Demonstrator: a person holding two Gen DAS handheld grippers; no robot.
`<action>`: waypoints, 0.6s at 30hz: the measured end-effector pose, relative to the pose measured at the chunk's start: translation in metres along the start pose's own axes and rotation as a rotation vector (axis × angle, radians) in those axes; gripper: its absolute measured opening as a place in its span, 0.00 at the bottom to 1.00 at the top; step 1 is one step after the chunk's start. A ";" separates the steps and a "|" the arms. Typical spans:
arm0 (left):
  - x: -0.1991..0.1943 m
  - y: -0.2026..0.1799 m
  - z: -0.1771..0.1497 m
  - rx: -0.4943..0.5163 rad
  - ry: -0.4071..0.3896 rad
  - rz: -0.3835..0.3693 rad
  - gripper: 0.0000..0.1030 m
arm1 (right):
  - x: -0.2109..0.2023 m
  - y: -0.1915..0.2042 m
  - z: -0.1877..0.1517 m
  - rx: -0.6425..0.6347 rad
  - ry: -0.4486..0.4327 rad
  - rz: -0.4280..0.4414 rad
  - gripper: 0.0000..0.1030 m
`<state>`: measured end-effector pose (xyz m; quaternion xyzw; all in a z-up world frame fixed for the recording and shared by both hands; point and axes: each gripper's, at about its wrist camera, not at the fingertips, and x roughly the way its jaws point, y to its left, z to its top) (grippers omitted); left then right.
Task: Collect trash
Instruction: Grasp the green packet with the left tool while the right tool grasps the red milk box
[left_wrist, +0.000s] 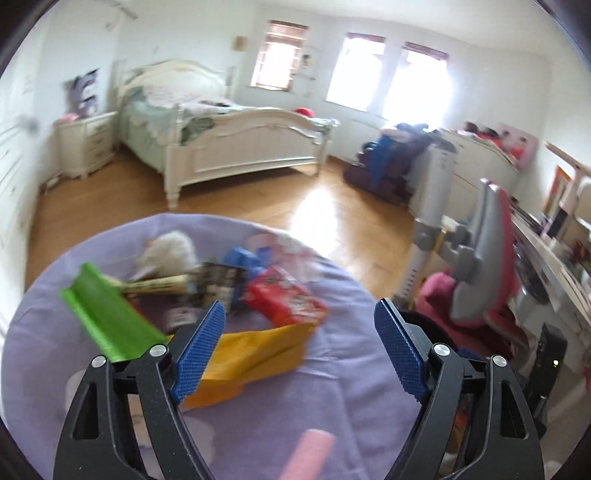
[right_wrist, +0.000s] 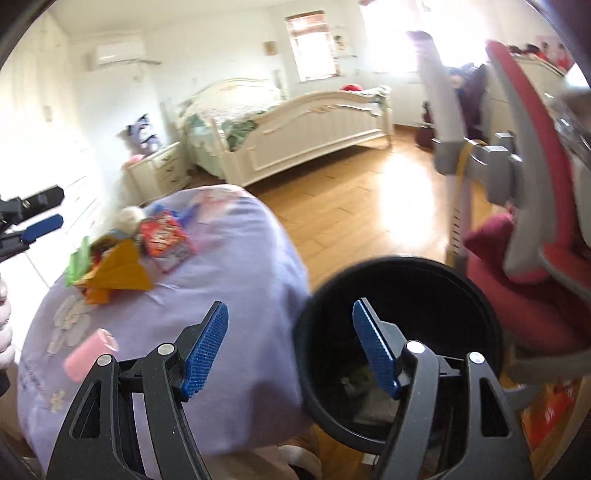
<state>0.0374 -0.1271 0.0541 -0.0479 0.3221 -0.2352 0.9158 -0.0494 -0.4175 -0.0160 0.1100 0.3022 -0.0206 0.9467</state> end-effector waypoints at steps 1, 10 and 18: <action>-0.005 0.021 0.001 -0.045 0.001 0.015 0.80 | 0.002 0.010 0.006 -0.019 -0.001 0.024 0.68; -0.013 0.158 -0.011 -0.275 0.053 0.135 0.77 | 0.037 0.084 0.053 -0.155 0.031 0.161 0.68; 0.024 0.208 -0.023 -0.427 0.131 0.044 0.71 | 0.090 0.117 0.084 -0.256 0.126 0.205 0.71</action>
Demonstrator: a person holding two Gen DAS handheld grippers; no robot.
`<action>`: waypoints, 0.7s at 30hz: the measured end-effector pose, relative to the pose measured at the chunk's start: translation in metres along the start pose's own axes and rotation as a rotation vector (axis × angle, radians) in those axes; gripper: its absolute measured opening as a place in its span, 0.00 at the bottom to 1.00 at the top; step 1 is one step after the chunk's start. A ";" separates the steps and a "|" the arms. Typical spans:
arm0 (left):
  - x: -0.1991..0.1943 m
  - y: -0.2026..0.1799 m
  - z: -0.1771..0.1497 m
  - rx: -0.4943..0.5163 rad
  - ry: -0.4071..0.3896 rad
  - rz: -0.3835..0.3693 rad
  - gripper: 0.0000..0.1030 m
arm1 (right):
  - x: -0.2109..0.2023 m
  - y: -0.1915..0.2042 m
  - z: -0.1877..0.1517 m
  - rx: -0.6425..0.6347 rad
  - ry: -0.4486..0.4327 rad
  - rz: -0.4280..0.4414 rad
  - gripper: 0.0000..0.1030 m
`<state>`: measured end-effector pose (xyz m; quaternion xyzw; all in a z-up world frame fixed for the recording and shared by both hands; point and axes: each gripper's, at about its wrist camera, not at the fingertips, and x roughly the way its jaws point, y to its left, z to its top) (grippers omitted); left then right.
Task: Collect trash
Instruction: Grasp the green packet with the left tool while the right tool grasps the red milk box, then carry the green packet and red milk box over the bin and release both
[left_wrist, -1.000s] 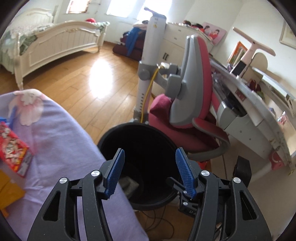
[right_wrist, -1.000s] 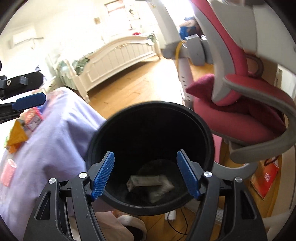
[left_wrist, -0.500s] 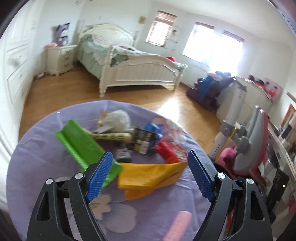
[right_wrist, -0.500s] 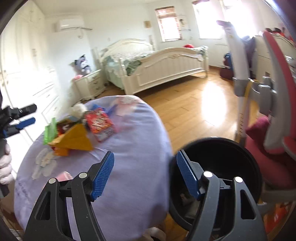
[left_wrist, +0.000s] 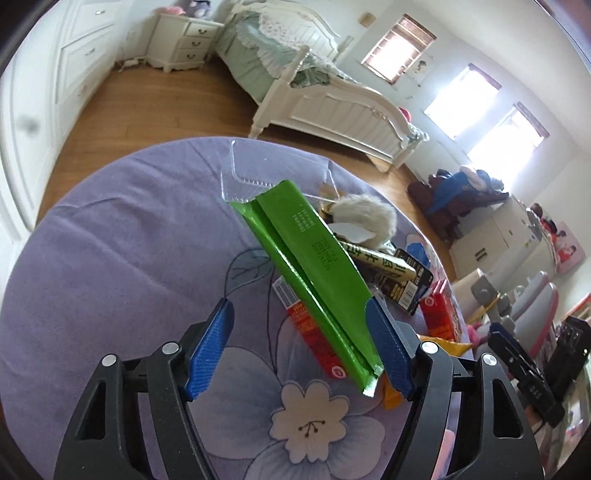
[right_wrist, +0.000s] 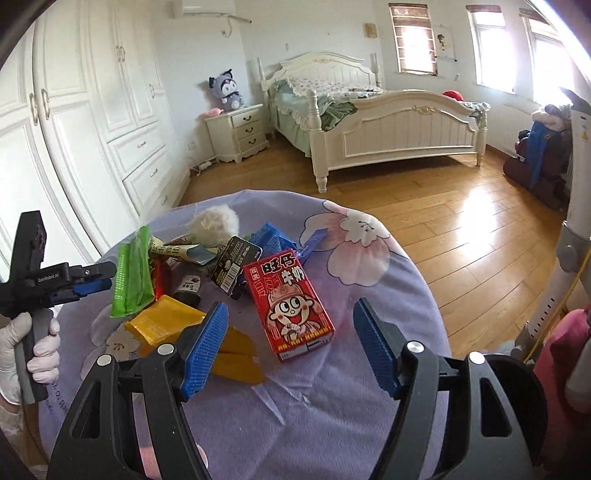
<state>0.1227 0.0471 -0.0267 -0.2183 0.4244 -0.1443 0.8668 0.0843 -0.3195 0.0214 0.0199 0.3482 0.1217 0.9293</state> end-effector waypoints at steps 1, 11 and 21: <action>0.003 0.002 0.002 -0.008 0.003 -0.006 0.71 | 0.008 0.001 0.004 -0.010 0.016 -0.004 0.77; 0.031 0.001 0.021 -0.027 0.002 -0.009 0.57 | 0.060 -0.007 0.021 0.013 0.118 0.027 0.78; 0.011 -0.014 0.021 0.009 -0.083 -0.055 0.11 | 0.045 -0.011 0.004 0.053 0.084 0.041 0.50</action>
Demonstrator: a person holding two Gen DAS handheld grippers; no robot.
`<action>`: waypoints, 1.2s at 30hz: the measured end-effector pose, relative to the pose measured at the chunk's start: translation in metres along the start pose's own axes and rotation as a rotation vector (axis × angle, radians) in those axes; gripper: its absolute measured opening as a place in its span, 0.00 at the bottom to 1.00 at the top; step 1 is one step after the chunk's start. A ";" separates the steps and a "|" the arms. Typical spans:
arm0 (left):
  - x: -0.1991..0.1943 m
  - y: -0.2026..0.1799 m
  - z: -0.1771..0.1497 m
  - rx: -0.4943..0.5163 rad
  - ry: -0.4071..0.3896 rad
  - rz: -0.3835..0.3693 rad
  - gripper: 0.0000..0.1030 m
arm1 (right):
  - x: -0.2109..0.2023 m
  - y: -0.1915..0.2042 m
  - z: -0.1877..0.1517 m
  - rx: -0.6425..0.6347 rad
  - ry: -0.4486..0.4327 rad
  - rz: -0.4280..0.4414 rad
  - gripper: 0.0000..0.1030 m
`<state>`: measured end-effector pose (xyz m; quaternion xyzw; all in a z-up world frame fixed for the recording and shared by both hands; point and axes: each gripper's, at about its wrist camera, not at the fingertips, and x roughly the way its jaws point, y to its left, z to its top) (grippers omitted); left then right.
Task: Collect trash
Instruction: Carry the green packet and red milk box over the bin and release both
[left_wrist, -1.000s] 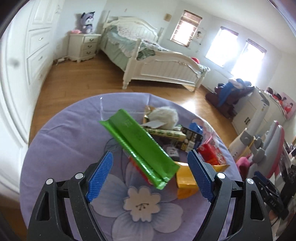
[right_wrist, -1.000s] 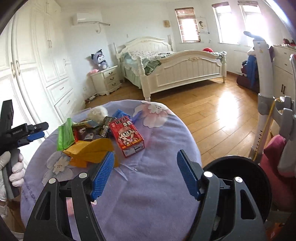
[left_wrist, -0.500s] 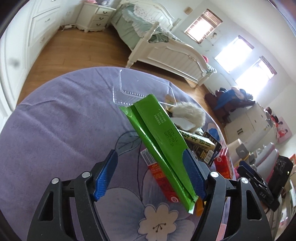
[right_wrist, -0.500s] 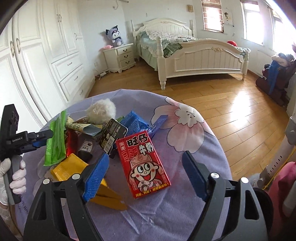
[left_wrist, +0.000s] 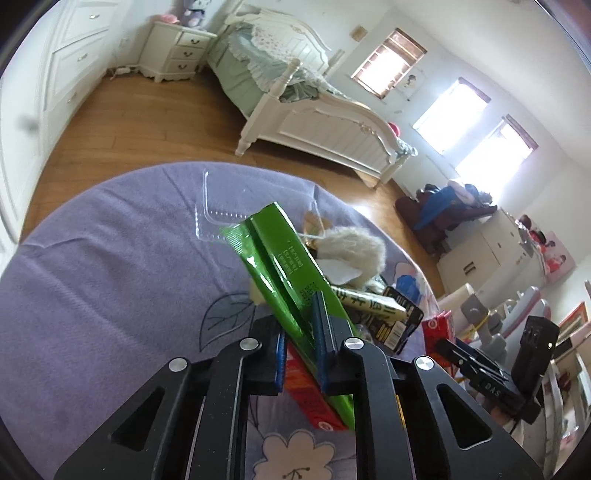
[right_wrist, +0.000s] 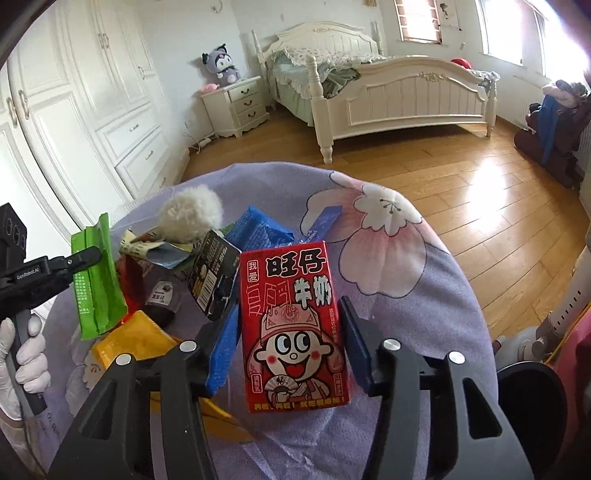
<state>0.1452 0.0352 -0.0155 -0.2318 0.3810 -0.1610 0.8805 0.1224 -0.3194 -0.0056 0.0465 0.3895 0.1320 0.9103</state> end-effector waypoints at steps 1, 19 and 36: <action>-0.010 -0.004 -0.001 0.016 -0.026 0.001 0.09 | -0.009 0.001 -0.002 0.007 -0.025 0.007 0.50; -0.092 -0.141 -0.042 0.337 -0.141 -0.121 0.06 | -0.158 0.006 -0.076 0.009 -0.342 -0.094 0.50; 0.015 -0.277 -0.147 0.560 0.093 -0.384 0.06 | -0.180 -0.068 -0.157 0.111 -0.305 -0.381 0.50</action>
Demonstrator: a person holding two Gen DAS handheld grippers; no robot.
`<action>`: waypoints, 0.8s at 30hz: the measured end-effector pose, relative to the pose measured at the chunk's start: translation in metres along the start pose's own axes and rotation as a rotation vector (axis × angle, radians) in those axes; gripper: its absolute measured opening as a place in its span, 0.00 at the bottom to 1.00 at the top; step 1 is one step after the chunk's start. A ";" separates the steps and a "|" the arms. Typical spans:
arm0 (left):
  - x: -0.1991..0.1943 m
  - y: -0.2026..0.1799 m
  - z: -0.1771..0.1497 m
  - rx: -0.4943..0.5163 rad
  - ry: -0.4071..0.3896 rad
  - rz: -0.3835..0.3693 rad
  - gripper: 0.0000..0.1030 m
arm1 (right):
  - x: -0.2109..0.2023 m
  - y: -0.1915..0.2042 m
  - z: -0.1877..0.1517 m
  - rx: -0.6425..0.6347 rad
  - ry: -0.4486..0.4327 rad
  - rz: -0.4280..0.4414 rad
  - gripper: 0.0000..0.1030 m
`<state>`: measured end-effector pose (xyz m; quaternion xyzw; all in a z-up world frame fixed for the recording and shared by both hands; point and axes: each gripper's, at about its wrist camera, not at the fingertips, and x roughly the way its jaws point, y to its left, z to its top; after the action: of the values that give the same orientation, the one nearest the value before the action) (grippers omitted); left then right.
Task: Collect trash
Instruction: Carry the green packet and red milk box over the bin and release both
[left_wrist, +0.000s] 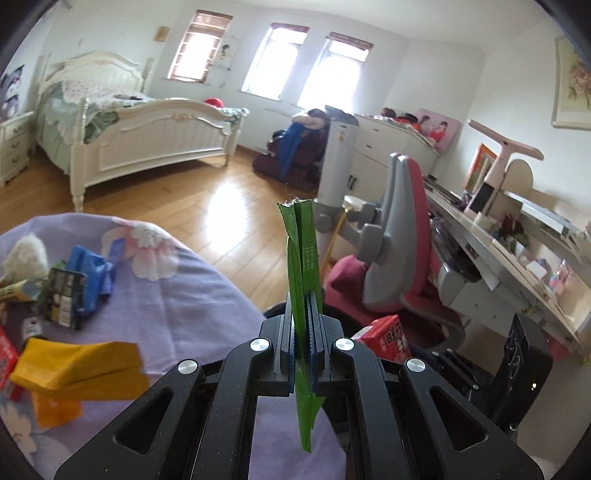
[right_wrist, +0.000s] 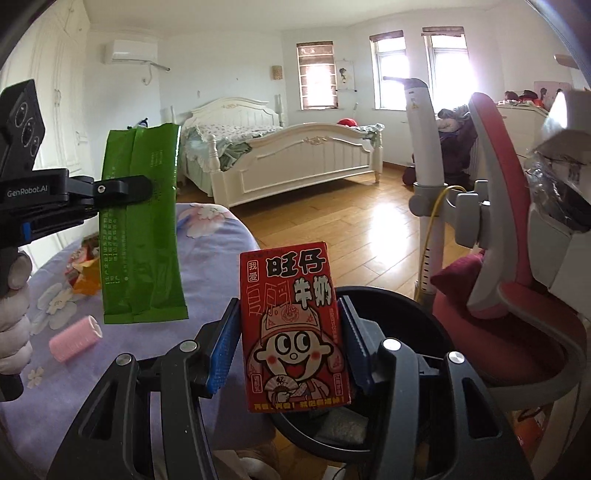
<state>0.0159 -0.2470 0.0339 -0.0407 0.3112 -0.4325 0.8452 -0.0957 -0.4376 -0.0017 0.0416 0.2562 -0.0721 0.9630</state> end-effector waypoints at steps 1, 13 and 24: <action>0.009 -0.005 -0.002 0.002 0.014 -0.020 0.06 | -0.001 -0.004 -0.006 -0.005 0.006 -0.020 0.50; 0.103 -0.051 -0.018 0.069 0.146 -0.101 0.06 | 0.012 -0.051 -0.052 0.114 0.088 -0.090 0.50; 0.135 -0.054 -0.019 0.073 0.194 -0.084 0.06 | 0.027 -0.058 -0.054 0.092 0.123 -0.109 0.50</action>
<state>0.0257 -0.3789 -0.0299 0.0189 0.3736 -0.4806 0.7931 -0.1077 -0.4921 -0.0645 0.0759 0.3129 -0.1335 0.9373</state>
